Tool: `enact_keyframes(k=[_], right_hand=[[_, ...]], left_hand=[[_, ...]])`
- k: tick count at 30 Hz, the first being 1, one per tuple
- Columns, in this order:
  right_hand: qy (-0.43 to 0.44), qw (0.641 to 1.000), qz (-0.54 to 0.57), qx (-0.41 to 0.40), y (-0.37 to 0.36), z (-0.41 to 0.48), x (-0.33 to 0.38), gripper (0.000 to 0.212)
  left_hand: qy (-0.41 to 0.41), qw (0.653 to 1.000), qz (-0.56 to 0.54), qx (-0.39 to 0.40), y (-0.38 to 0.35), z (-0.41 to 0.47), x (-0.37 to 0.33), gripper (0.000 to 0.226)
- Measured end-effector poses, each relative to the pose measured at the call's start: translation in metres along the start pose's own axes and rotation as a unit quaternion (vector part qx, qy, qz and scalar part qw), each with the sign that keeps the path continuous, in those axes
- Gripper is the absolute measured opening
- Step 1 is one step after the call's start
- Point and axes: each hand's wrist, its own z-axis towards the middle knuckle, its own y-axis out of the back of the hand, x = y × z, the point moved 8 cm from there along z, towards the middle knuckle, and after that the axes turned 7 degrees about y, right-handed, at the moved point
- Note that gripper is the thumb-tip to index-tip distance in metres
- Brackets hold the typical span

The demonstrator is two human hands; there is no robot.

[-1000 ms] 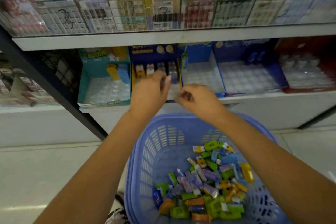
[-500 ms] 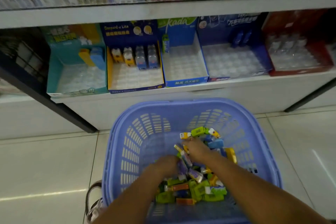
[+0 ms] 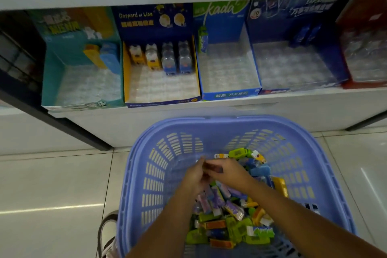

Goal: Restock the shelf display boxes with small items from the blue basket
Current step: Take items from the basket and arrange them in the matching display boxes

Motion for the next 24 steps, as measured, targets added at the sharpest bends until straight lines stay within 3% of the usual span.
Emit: enact_keyframes(k=[2, 4, 6, 8, 14, 16, 18, 20, 21, 24], right_hand=[[-0.042, 0.999, -0.011, -0.005, -0.001, 0.015, -0.007, 0.028], [-0.075, 0.988, -0.138, -0.016, 0.005, 0.031, -0.021, 0.029], [-0.106, 0.944, -0.31, 0.039, 0.0, 0.039, -0.033, 0.031], [-0.115, 0.906, -0.398, 0.086, -0.011, 0.039, -0.041, 0.036], [-0.099, 0.889, -0.441, 0.069, -0.018, 0.04, -0.053, 0.032], [-0.074, 0.9, -0.426, 0.06, -0.017, 0.039, -0.05, 0.032], [-0.077, 0.939, -0.335, 0.004, -0.005, 0.033, -0.041, 0.028], [-0.112, 0.983, -0.128, -0.072, 0.011, 0.023, -0.03, 0.021], [-0.132, 0.987, 0.006, -0.088, 0.015, 0.018, -0.023, 0.014], [-0.166, 0.919, 0.351, -0.059, 0.024, 0.004, 0.01, 0.007]], left_hand=[[0.007, 0.998, -0.01, -0.059, 0.014, 0.004, -0.007, 0.031], [0.017, 0.993, 0.031, -0.112, 0.024, 0.003, -0.014, 0.034], [0.022, 0.987, 0.08, -0.139, 0.029, 0.001, -0.018, 0.035], [0.031, 0.987, 0.096, -0.124, 0.029, -0.005, -0.019, 0.032], [0.028, 0.994, 0.084, -0.066, 0.019, -0.024, -0.026, 0.033], [0.021, 0.993, 0.098, -0.054, 0.018, -0.034, -0.034, 0.033], [-0.001, 0.988, 0.149, -0.028, 0.016, -0.049, -0.044, 0.034], [-0.044, 0.971, 0.234, 0.013, 0.012, -0.069, -0.061, 0.033], [-0.07, 0.955, 0.285, 0.039, 0.009, -0.082, -0.07, 0.031], [-0.144, 0.906, 0.378, 0.123, -0.001, -0.134, -0.106, 0.02]])
